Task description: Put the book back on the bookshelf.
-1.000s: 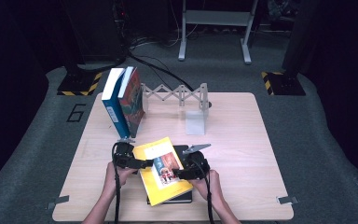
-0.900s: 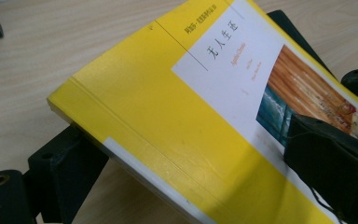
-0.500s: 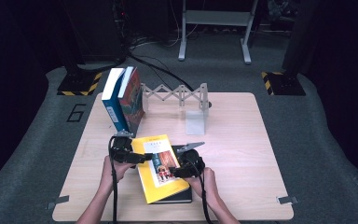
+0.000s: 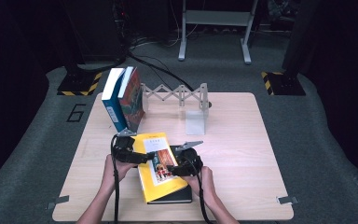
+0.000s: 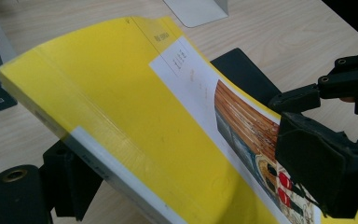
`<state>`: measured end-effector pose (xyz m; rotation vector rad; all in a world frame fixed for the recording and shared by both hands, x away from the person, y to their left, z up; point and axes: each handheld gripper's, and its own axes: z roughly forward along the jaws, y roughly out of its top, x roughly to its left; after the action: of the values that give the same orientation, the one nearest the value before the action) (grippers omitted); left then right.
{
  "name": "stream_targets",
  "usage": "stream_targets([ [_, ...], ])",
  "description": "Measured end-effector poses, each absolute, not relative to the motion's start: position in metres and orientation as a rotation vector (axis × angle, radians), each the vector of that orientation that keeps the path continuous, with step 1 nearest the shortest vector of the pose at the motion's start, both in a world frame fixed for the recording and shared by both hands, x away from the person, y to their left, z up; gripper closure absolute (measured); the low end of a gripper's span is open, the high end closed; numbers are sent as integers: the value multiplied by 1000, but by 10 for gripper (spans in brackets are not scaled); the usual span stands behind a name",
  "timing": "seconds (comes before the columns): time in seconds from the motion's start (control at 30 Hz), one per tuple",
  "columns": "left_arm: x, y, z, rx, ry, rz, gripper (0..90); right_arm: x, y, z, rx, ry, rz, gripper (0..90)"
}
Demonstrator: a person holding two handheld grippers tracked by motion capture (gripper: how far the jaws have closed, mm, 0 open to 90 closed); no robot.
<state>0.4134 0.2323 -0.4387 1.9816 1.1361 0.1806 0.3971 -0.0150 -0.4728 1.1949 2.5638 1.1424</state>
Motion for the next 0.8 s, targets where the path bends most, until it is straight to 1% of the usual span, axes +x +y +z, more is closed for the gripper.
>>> stream_targets([
  [0.13,413,232,-434,1983,1135,213,146,400,-12,-473,1181,2560,1147,487],
  [0.27,415,230,-430,2027,1126,228,149,401,-6,-472,1145,2536,1133,493],
  [0.37,416,229,-431,2036,1127,214,153,402,-7,-473,1163,2532,1150,495],
  [0.4,416,228,-433,2034,1118,178,161,401,-7,-473,1169,2528,1155,495],
  [0.43,416,226,-435,2044,1118,180,177,402,-7,-473,1166,2528,1161,498],
  [0.47,415,223,-434,2062,1118,240,174,401,-7,-473,1178,2534,1155,498],
  [0.5,414,224,-434,2055,1120,240,198,402,-7,-474,1163,2532,1157,498],
  [0.57,414,224,-433,2051,1120,233,210,402,-7,-473,1180,2536,1161,498],
  [0.73,412,220,-431,2066,1114,265,211,403,-8,-474,1175,2532,1173,501],
  [0.8,412,220,-431,2059,1114,255,211,404,-10,-475,1184,2533,1190,502],
])
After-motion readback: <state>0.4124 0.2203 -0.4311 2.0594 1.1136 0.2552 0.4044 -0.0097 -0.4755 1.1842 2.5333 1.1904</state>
